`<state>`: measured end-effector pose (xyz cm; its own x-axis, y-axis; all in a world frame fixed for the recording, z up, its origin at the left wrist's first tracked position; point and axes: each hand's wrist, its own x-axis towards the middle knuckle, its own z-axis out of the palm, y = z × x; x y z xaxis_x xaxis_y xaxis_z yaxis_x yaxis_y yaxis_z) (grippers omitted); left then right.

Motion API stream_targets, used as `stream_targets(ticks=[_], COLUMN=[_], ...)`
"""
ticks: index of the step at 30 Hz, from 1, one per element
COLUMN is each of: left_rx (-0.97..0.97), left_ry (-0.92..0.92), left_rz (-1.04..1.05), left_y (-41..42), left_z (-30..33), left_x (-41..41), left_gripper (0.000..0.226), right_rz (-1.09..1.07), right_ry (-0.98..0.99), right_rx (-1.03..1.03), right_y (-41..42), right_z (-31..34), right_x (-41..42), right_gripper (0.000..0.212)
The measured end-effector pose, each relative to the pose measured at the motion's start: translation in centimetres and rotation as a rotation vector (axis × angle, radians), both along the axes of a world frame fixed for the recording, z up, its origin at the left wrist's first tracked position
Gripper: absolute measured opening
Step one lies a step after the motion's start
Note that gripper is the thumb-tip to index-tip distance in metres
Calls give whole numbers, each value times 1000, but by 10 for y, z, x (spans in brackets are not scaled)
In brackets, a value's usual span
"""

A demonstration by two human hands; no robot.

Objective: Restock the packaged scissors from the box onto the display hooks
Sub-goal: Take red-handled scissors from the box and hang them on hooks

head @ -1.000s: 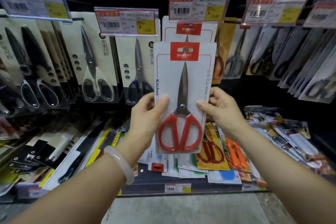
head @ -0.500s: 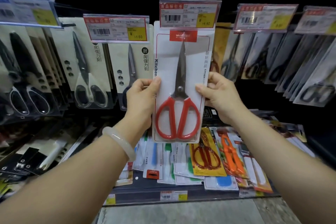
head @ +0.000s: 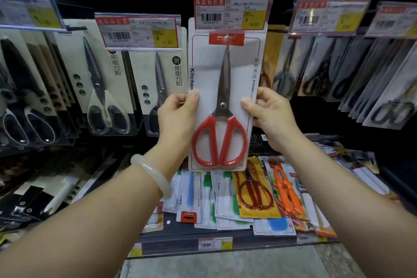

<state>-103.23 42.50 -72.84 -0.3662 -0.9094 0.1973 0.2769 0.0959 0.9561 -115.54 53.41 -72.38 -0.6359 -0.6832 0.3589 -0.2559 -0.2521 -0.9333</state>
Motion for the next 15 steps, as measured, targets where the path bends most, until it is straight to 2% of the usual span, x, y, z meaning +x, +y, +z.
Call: stream_targets(ticks=[6,15], left_rx=[29,29], left_ry=[28,68], left_rz=[73,100], left_y=[0,9], left_z=[0,3], left_x=[1,2], left_gripper=[29,27], right_rz=[5,-6], right_ry=[-4,-20], right_rx=[12,18], right_y=[4,7], right_z=[1,2], right_x=[1,-2], right_gripper=[17,22])
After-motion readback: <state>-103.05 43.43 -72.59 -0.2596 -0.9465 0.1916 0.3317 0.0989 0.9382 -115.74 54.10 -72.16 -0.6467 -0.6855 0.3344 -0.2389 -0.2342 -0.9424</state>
